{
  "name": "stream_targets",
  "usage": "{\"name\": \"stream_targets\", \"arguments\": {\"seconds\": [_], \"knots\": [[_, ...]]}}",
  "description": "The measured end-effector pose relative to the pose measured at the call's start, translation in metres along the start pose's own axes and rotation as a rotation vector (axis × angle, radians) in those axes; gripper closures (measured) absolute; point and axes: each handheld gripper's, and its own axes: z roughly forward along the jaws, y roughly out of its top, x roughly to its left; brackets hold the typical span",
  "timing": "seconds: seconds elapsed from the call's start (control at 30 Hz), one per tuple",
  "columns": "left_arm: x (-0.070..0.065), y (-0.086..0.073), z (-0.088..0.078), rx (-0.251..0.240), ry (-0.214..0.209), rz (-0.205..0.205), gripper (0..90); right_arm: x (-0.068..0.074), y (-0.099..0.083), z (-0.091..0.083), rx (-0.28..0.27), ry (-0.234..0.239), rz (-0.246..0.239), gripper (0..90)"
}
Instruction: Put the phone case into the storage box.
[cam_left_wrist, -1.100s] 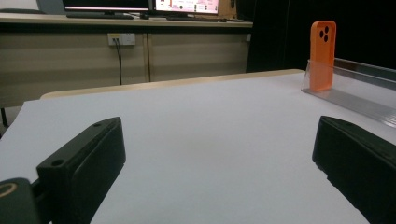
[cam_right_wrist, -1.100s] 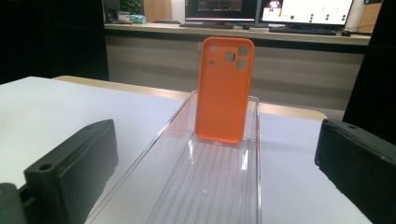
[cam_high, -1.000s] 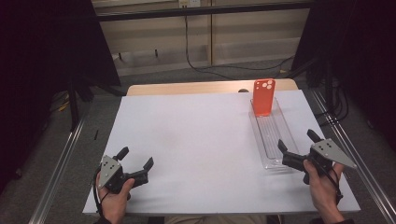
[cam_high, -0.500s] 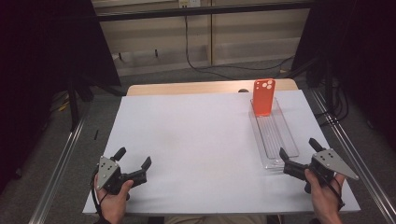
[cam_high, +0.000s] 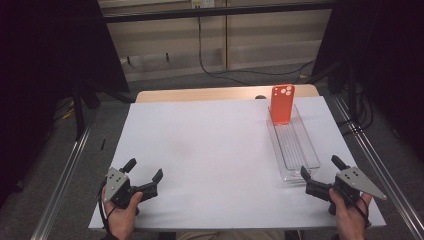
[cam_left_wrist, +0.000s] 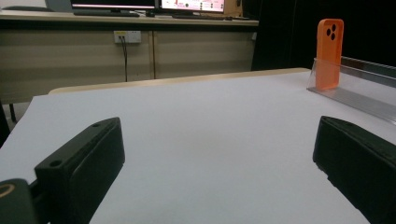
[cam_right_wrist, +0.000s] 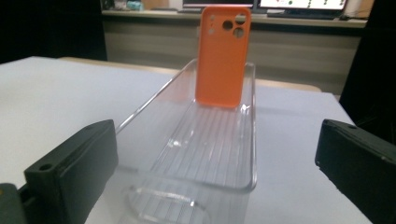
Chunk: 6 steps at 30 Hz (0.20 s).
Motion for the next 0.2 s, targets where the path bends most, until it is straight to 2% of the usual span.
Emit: {"name": "stream_targets", "arguments": {"seconds": [0.07,0.1,0.2], "knots": [[0.001,-0.0004,0.0015,0.0,0.002,-0.007,2.2,-0.0001,-0.0003,-0.0017,-0.011,-0.006,-0.012,0.0],[0.0011,-0.0006,0.0021,0.0,0.002,-0.015,2.2,-0.0011,-0.0004,-0.0015,-0.014,-0.007,-0.001,0.0],[0.0023,-0.0006,0.0025,0.016,-0.004,-0.008,2.1,-0.0032,-0.0028,0.0015,0.014,-0.007,0.014,0.0]]}}
